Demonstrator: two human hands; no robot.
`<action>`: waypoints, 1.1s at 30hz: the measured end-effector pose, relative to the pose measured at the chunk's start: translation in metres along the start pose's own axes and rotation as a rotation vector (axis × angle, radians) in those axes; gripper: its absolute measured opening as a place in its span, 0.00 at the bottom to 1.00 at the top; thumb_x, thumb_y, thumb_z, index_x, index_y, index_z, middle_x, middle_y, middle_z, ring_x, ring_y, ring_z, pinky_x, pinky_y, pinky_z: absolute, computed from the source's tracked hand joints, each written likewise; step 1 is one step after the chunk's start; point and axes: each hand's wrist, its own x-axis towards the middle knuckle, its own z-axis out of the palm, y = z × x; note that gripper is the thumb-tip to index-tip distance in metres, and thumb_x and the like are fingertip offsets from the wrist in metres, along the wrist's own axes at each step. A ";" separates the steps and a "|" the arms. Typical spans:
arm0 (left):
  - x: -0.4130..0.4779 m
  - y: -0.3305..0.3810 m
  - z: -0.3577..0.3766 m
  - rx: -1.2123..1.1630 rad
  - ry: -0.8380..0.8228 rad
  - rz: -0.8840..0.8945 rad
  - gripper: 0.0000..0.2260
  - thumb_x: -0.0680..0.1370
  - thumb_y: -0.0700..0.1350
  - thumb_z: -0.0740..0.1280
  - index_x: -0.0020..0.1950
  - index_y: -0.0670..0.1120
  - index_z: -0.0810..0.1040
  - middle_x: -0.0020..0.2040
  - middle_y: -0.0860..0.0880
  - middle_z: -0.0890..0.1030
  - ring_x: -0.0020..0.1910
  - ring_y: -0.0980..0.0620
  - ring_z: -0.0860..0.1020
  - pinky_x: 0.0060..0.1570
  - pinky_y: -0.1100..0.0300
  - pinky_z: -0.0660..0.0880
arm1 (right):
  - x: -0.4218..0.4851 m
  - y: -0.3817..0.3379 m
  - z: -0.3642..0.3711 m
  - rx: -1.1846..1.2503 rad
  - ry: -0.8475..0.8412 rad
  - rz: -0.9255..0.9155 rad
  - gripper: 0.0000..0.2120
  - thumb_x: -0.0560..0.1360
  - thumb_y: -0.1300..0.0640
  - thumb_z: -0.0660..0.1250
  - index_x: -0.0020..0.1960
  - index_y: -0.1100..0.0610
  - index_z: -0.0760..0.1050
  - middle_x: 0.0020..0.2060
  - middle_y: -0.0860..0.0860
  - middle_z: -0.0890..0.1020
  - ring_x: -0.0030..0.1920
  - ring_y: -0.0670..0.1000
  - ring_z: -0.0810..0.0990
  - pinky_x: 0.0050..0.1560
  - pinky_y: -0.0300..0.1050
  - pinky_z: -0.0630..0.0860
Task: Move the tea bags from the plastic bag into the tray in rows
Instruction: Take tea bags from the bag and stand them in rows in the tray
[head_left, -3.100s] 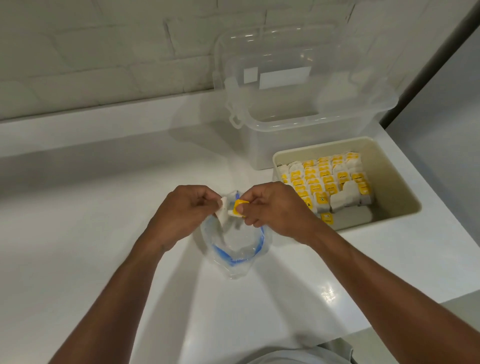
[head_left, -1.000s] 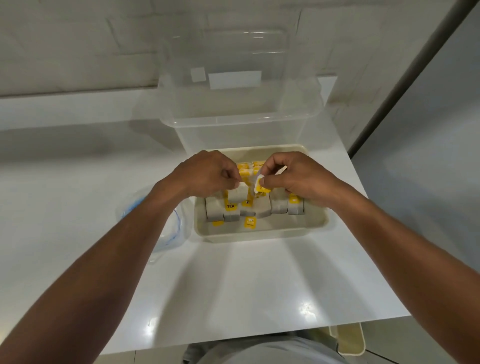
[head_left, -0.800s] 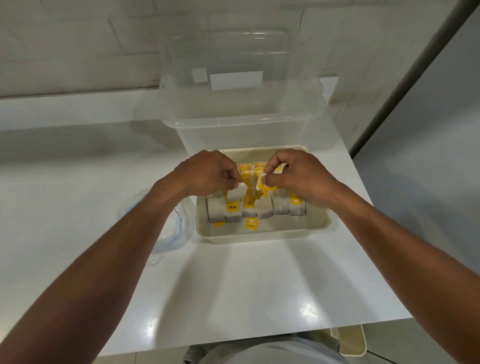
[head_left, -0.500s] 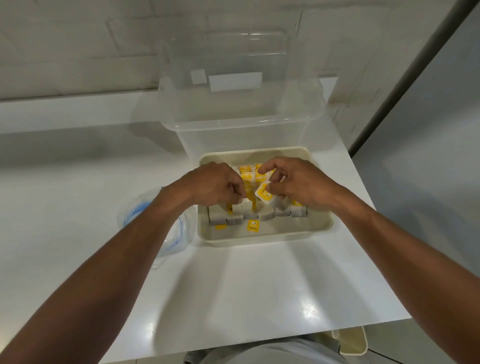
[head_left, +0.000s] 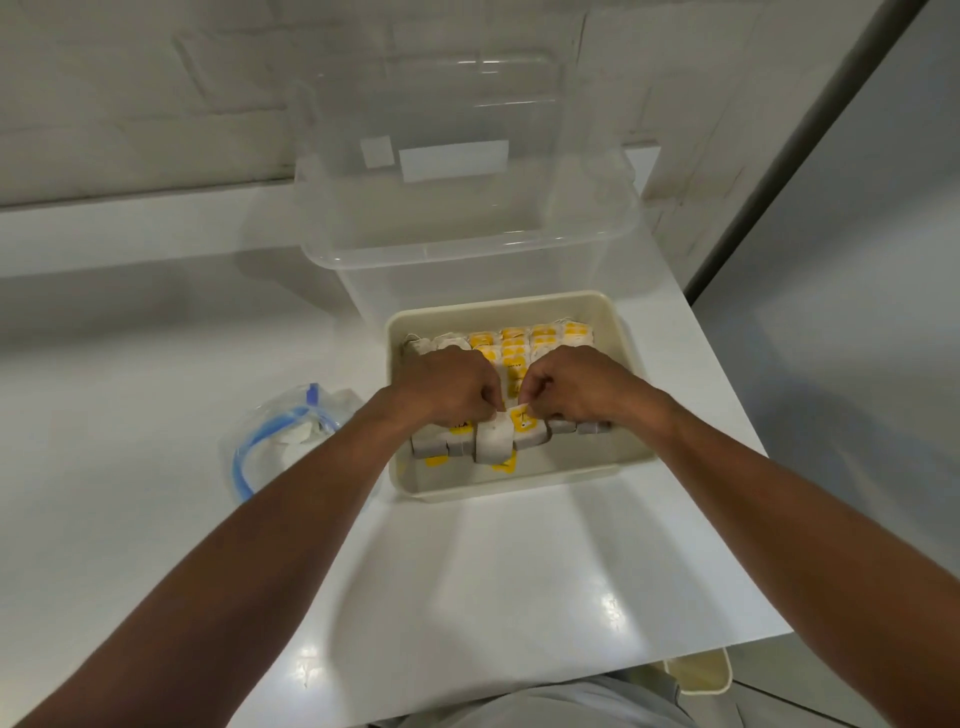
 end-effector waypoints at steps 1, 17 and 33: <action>0.002 0.000 0.001 0.011 0.019 -0.016 0.05 0.75 0.51 0.69 0.49 0.60 0.83 0.44 0.61 0.80 0.53 0.53 0.79 0.54 0.49 0.77 | 0.002 0.001 0.001 -0.021 0.035 -0.008 0.07 0.70 0.56 0.73 0.40 0.45 0.80 0.33 0.39 0.80 0.41 0.44 0.80 0.47 0.43 0.79; 0.007 0.002 -0.007 0.041 0.047 -0.069 0.04 0.75 0.51 0.69 0.47 0.60 0.82 0.50 0.59 0.83 0.53 0.54 0.79 0.50 0.53 0.78 | 0.009 -0.005 0.000 -0.043 -0.030 0.067 0.06 0.70 0.60 0.71 0.42 0.49 0.82 0.33 0.48 0.85 0.35 0.48 0.84 0.41 0.42 0.81; 0.001 0.003 -0.009 0.066 0.086 -0.088 0.04 0.74 0.54 0.70 0.47 0.57 0.81 0.49 0.58 0.82 0.52 0.53 0.80 0.52 0.52 0.76 | 0.014 0.012 0.011 0.179 -0.017 0.105 0.05 0.69 0.61 0.72 0.41 0.53 0.79 0.31 0.52 0.83 0.33 0.54 0.82 0.41 0.47 0.80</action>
